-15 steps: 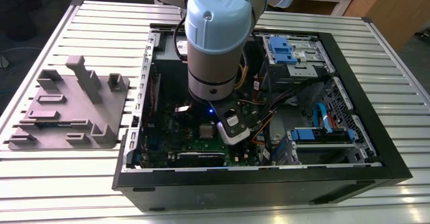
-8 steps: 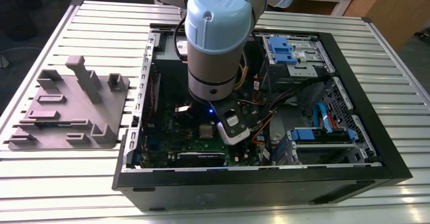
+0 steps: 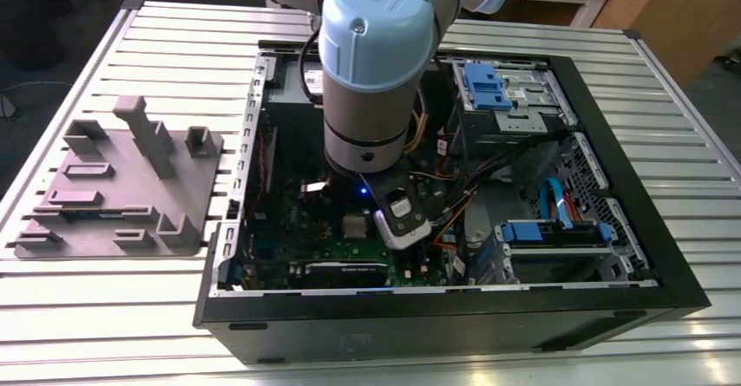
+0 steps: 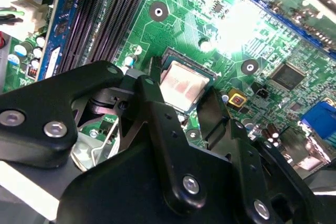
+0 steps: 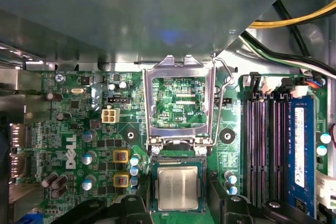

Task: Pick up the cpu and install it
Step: 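Place the cpu into insertion slot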

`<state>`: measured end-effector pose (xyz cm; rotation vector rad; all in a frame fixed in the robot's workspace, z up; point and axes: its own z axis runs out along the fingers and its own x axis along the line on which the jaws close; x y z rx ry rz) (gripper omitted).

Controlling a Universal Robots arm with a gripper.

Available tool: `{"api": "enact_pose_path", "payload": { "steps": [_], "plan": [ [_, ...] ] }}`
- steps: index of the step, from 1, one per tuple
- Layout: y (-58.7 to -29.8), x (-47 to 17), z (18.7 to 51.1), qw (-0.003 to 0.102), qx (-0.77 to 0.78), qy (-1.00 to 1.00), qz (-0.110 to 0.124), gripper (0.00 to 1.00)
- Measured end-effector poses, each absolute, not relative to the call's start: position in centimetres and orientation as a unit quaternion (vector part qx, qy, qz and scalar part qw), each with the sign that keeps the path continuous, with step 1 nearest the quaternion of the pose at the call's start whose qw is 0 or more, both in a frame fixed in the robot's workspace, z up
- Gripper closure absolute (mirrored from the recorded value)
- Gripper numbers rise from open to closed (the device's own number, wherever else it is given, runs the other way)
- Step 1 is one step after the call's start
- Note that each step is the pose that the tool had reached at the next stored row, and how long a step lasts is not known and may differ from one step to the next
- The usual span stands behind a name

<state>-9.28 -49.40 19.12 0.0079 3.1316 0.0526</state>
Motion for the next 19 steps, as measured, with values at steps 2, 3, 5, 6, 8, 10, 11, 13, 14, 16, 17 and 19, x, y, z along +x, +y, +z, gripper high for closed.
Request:
{"api": "enact_pose_path", "payload": {
  "steps": [2, 3, 5, 6, 8, 10, 11, 13, 14, 16, 17, 19],
  "plan": [
    [-49.4, -9.28, 19.49, 0.005, 0.003, 1.0, 0.017, 0.46],
    [-49.4, -9.28, 19.54, 0.005, 0.003, 1.0, 0.017, 0.46],
    [-49.39, -9.28, 19.54, 0.005, 0.002, 1.0, 0.017, 0.46],
    [-49.4, -9.28, 19.55, 0.005, 0.003, 1.0, 0.017, 0.46],
    [-49.4, -9.28, 19.57, 0.005, 0.002, 1.0, 0.017, 0.46],
    [-49.4, -9.28, 19.58, 0.005, 0.003, 1.0, 0.017, 0.46],
    [-49.4, -9.28, 19.59, 0.005, 0.003, 1.0, 0.017, 0.46],
    [-49.4, -9.28, 19.6, 0.005, 0.002, 1.0, 0.017, 0.46],
    [-49.4, -9.28, 19.61, 0.005, 0.003, 1.0, 0.017, 0.46],
    [-49.4, -9.28, 19.62, 0.005, 0.003, 1.0, 0.017, 0.46],
    [-49.4, -9.28, 19.63, 0.005, 0.003, 1.0, 0.017, 0.46],
    [-49.4, -9.28, 19.64, 0.005, 0.003, 1.0, 0.017, 0.47]
  ]
}}
